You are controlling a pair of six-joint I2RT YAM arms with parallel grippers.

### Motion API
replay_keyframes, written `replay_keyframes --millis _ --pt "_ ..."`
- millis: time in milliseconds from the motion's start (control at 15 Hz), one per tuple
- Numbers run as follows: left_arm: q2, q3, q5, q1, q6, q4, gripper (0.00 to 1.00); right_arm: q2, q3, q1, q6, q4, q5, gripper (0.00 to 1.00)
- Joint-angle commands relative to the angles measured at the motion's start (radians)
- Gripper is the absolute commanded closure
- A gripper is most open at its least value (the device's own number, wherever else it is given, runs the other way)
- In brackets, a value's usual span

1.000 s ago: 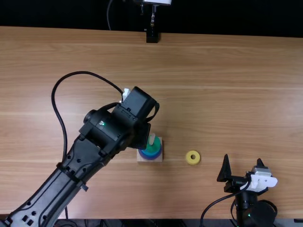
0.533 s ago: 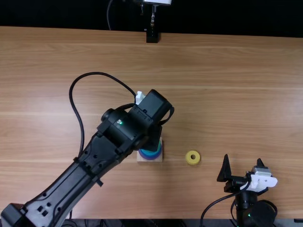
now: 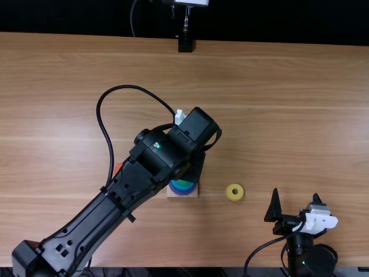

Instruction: Build the Hanoi tower: stack the rings onto the peg from bottom to top in this color order: purple, dark blue, light blue, dark green, light green, yellow, orange.

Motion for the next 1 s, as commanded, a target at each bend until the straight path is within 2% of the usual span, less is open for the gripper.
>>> replay_keyframes --millis 0,533,667,733,867,933 --pt "0.02 0.039 -0.006 -0.018 -0.01 0.001 1.0 -0.007 -0.05 -0.001 0.004 -0.061 0.013 0.0" --pt "0.058 0.055 -0.006 -0.024 -0.01 0.008 1.0 -0.007 -0.05 -0.001 0.004 -0.061 0.013 0.0" --pt "0.058 0.052 0.001 -0.024 -0.008 0.008 1.0 -0.007 -0.05 -0.001 0.004 -0.061 0.013 0.0" --pt "0.058 0.048 0.003 -0.024 -0.008 0.008 0.74 -0.007 -0.05 -0.001 0.004 -0.061 0.013 0.0" --pt "0.055 0.042 0.003 -0.021 -0.01 0.001 0.0 -0.007 -0.05 -0.001 0.004 -0.061 0.013 0.0" --pt "0.054 0.035 0.005 -0.02 -0.01 0.003 0.0 -0.007 -0.05 -0.001 0.004 -0.061 0.013 0.0"
